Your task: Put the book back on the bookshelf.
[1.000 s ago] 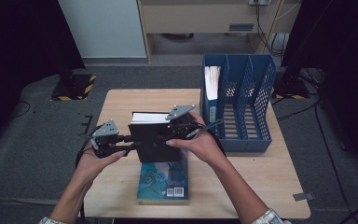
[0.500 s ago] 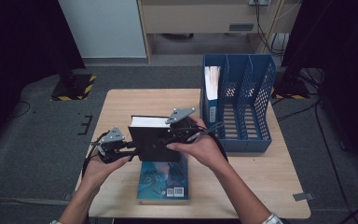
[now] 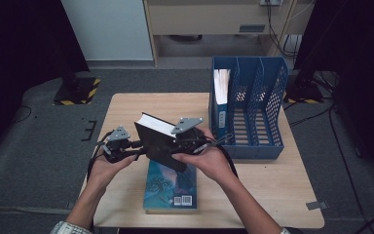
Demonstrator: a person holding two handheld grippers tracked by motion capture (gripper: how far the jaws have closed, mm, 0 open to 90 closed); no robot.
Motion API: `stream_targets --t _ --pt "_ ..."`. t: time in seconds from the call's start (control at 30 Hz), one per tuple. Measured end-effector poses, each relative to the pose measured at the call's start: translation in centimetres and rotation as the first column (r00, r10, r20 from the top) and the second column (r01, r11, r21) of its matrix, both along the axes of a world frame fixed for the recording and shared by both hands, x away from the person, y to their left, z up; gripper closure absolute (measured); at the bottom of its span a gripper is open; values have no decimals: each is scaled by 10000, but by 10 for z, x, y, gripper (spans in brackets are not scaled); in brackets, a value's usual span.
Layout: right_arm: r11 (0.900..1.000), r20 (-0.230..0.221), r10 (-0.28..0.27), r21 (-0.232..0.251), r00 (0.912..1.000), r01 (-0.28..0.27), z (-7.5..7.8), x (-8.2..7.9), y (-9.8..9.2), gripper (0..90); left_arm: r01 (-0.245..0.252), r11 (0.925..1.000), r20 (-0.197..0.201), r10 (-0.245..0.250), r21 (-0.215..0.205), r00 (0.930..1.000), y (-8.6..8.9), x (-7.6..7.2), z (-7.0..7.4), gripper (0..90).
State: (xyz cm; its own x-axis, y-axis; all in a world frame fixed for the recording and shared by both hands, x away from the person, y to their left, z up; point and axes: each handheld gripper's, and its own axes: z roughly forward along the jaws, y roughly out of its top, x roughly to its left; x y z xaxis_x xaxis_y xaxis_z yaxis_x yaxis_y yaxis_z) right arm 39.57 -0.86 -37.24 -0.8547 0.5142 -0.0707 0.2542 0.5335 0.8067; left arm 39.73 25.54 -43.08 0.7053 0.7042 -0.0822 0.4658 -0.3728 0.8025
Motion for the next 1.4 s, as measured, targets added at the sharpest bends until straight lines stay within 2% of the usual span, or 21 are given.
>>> stream_targets --t 0.23,0.37,0.53,0.57,0.63,0.7,0.73,0.77,0.8,0.83,0.87,0.9,1.0,1.03,1.17,1.33,1.4 --pt "9998 -77 -146 108 9999 146 6 6 6 364 -17 10000 50 17 -1 10000 1 -1 -1 577" --pt "9999 -151 -40 140 9999 42 7 7 10 369 -157 9998 91 156 92 9998 2 -3 -3 515" --pt "10000 -111 57 64 9999 -56 8 7 13 371 -472 9979 55 470 445 9989 9 -11 -14 426" --pt "10000 -209 10 35 9998 -9 8 8 13 371 -578 9965 11 578 604 9983 13 -15 -20 419" --pt "10000 -204 2 29 9998 -1 8 8 13 372 -672 9956 -49 676 652 9977 15 -16 -24 411" --pt "10000 -378 -29 43 9993 30 9 8 13 380 -1002 9919 -150 1017 786 9947 23 -21 -35 353" --pt "10000 -378 -29 43 9993 30 9 8 13 380 -1002 9919 -150 1017 786 9947 23 -21 -35 340" --pt "10000 -453 31 79 9990 -28 9 9 13 402 -1156 9887 -285 1188 960 9925 28 -23 -44 320" --pt "10000 -453 31 79 9990 -28 9 9 13 402 -1156 9887 -285 1188 960 9925 28 -23 -44 299" --pt "9998 -550 140 155 9984 -132 9 9 13 417 -1330 9851 -450 1385 1092 9893 32 -25 -53 279" --pt "9997 -583 202 124 9981 -195 9 10 12 424 -1330 9851 -450 1385 1092 9893 32 -25 -53 260" --pt "9996 -650 227 159 9976 -217 9 10 12 430 -1490 9836 -636 1559 1021 9857 35 -25 -59 237" --pt "9995 -739 253 213 9969 -237 9 12 10 438 -1650 9801 -621 1725 1103 9831 39 -25 -62 192" --pt "9993 -848 273 292 9960 -249 9 13 9 445 -1858 9734 -661 1958 1341 9784 42 -25 -64 169" --pt "9991 -972 236 368 9950 -201 9 14 9 455 -1925 9692 -939 2083 1534 9736 46 -26 -73 127" --pt "9985 -1266 207 537 9917 -140 10 16 7 475 -1914 9679 -970 2088 1629 9731 51 -27 -78 97" --pt "9981 -1379 191 599 9903 -110 10 17 6 478 -1980 9662 -1019 2163 1649 9710 52 -27 -79 96"
